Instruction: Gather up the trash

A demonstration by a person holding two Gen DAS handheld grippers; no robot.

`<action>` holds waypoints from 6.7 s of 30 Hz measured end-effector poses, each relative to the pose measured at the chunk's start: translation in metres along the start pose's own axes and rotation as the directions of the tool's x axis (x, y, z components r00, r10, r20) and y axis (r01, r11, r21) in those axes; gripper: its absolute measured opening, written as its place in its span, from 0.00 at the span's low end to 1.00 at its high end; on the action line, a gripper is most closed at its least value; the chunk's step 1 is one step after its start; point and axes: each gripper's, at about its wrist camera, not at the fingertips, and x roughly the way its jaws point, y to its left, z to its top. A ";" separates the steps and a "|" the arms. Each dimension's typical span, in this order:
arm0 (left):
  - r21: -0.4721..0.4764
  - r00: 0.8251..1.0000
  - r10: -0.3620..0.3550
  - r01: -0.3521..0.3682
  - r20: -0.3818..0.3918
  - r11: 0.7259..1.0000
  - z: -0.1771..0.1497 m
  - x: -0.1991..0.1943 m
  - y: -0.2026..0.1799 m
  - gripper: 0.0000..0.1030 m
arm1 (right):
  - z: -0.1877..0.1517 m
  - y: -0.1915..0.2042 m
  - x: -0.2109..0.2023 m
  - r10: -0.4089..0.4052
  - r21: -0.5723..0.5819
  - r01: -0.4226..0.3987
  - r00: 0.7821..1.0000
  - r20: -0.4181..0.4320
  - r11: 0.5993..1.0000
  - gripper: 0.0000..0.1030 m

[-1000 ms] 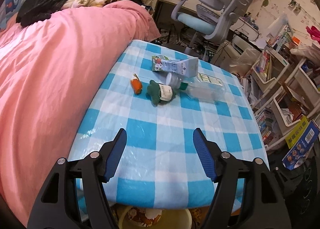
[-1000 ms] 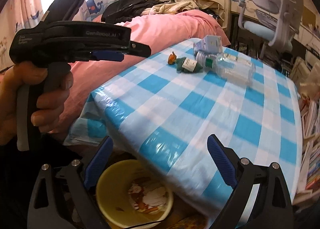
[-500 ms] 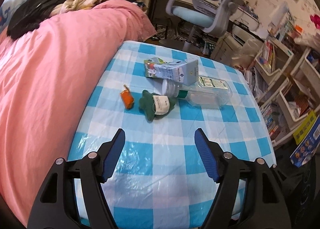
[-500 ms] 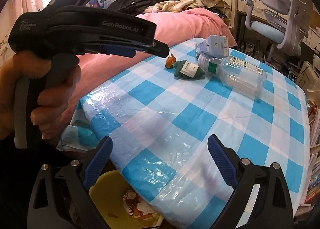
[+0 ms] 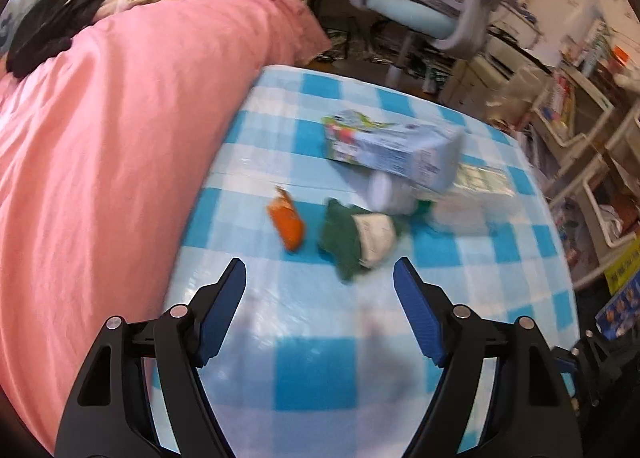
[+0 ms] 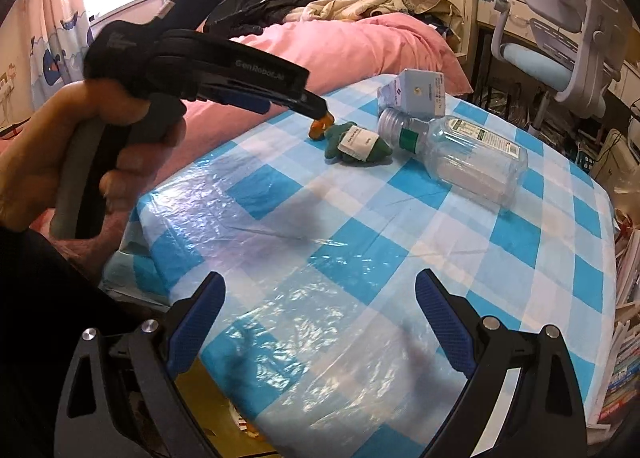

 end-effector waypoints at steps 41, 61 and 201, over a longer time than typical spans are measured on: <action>0.047 0.984 -0.173 0.171 0.035 0.984 0.055 0.021 -0.036 0.16 | 0.107 -0.080 0.083 -0.198 -0.511 0.146 0.979 -0.048 0.847 0.89; 0.074 0.983 -0.180 0.177 0.043 0.981 0.049 0.007 -0.038 0.16 | 0.023 -0.064 0.044 -0.011 -0.166 -0.032 0.968 -0.251 0.986 0.54; 0.181 0.983 -0.053 0.021 0.173 0.983 -0.055 -0.112 -0.053 0.79 | 0.030 -0.042 0.088 0.181 -0.286 -0.226 0.967 -0.177 0.931 0.94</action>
